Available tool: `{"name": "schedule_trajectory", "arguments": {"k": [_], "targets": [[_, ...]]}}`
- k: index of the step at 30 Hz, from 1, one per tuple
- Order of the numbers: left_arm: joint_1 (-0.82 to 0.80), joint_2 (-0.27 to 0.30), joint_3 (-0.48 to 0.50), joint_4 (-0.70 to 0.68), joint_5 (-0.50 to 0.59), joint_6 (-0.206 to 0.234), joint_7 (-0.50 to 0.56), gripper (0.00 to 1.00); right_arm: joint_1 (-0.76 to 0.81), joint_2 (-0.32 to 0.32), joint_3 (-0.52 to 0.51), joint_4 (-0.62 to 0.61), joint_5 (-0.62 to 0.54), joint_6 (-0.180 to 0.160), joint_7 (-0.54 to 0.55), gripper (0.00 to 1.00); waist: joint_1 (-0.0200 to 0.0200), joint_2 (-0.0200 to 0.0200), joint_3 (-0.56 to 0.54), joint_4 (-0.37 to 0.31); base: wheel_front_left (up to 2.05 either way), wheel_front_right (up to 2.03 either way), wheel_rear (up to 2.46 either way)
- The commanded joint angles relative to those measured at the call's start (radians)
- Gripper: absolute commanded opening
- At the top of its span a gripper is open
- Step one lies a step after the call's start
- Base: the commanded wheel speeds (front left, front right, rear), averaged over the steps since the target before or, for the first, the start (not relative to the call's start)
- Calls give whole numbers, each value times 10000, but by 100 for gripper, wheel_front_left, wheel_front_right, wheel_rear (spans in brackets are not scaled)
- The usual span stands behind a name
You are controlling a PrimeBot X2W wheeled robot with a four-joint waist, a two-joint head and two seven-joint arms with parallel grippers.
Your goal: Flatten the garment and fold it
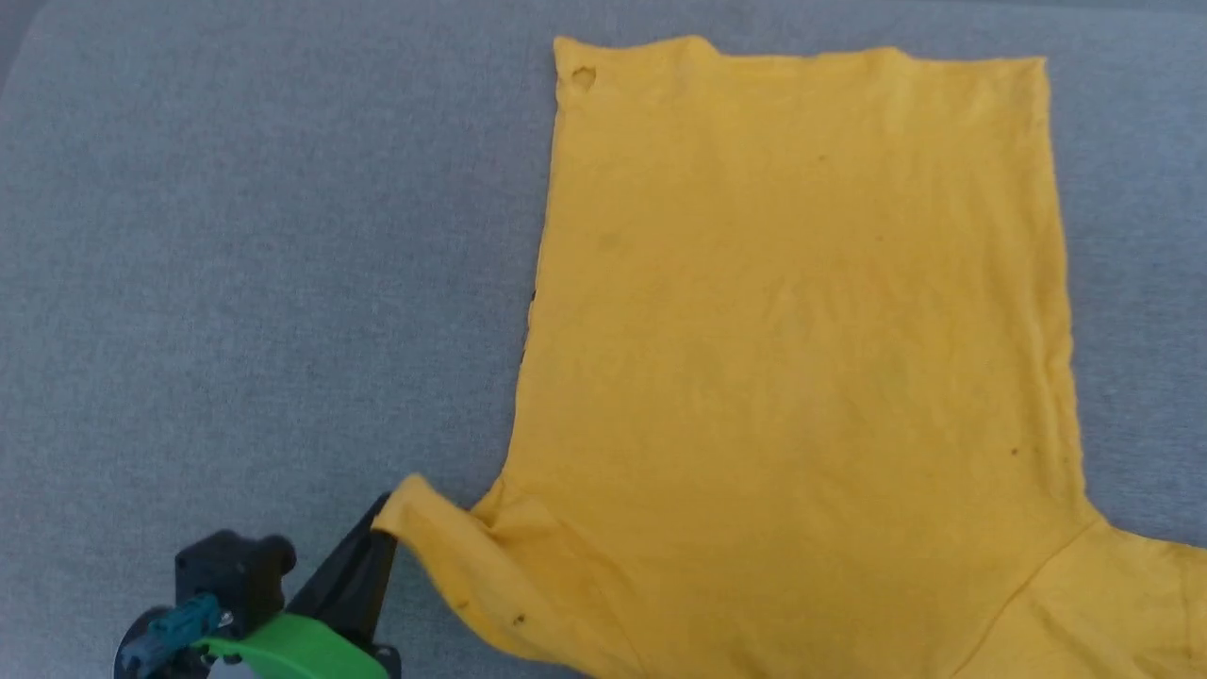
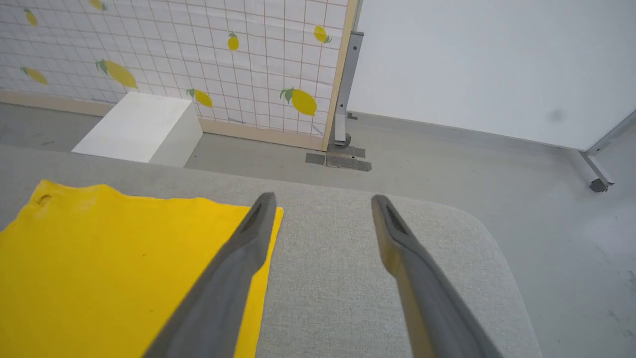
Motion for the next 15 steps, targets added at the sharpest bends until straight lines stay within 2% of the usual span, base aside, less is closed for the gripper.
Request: {"name": "schedule_trajectory", "arguments": {"k": [1, 7, 15], "targets": [[-362, -74, -79, -79, 198, -46, 56, 0, -605, -30, 152, 509, -284, -13, 2, 100, 1, 0, 1261, 711, 0, 0, 0], [-1097, -296, -387, -214, 625, -144, 210, 0, -2662, 292, 275, 2450, -1333, -13, 163, 100, 1, 0, 2193, 1276, 0, 0, 0], [-1691, -598, -698, -170, 955, -293, 219, 0, -3354, 461, -134, 3588, -2267, -13, 545, 100, 1, 0, 2984, 1703, 0, 0, 0]]}}
